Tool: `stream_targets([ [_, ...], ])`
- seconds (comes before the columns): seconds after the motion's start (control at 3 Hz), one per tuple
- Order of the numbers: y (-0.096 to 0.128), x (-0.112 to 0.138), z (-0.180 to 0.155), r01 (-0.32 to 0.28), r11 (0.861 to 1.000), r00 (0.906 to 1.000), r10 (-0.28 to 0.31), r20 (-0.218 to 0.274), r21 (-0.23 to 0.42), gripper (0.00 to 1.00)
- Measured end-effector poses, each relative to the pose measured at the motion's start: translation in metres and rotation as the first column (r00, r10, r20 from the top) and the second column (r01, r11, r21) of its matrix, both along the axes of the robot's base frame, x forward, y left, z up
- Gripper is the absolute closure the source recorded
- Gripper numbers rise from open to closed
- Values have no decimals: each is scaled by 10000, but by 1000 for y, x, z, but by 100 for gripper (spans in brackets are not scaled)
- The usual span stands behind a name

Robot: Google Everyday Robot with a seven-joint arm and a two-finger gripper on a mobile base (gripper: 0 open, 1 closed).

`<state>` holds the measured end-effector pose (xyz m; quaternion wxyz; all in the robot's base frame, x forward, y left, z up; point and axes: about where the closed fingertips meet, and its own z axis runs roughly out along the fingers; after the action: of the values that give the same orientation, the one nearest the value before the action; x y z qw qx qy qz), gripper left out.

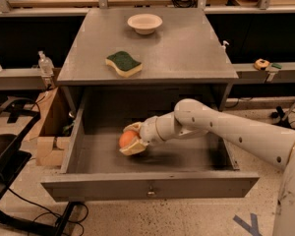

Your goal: Pick orange from top drawer and place on counter

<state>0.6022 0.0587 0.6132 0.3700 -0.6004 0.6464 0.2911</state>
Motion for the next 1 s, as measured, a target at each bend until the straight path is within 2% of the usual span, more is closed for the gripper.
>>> stream_targets([
  [0.33, -25, -7, 61, 89, 9999, 10000, -89, -8, 54, 100],
  [0.67, -56, -16, 136, 270, 9995, 9996, -269, -114, 140, 100],
  [1.0, -96, -9, 210, 792, 9955, 9966, -779, -271, 524, 100],
])
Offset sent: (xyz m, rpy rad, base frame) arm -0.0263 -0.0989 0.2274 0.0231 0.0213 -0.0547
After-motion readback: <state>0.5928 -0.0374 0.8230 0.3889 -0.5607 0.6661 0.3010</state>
